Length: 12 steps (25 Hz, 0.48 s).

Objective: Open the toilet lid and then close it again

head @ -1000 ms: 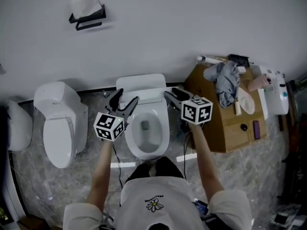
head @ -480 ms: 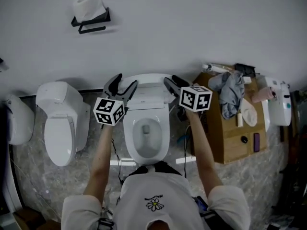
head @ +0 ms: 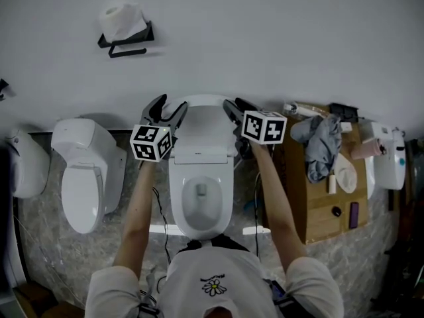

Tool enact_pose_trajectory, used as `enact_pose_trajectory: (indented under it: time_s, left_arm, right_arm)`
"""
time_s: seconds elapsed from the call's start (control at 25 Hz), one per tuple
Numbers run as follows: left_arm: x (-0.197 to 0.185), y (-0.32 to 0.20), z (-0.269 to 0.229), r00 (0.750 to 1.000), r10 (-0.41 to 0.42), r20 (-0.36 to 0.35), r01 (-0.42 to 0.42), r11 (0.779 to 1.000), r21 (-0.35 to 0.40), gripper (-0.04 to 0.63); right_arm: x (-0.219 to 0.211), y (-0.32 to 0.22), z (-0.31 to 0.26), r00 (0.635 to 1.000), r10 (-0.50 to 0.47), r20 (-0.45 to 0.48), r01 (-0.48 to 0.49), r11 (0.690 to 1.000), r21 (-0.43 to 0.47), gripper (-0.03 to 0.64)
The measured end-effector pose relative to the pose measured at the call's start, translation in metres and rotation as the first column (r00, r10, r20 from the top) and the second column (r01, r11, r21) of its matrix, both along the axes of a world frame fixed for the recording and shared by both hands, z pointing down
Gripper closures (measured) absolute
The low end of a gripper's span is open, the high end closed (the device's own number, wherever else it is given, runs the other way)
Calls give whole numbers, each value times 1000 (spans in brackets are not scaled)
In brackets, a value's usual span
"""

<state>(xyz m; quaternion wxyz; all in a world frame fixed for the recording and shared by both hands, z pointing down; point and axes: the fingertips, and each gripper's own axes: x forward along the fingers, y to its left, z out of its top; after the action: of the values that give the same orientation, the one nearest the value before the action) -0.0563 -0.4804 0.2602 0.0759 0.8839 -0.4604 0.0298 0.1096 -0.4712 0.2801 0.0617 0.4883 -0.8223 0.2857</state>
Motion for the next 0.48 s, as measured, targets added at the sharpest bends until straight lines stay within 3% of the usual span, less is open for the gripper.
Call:
enact_pose_trajectory:
  time_s: [0.48]
  left_arm:
    - [-1,-62,6,998,-53,26,54,998,-25,291]
  right_arm:
    - [1,-62,3,996,27,-85,-28,1000,-4,426]
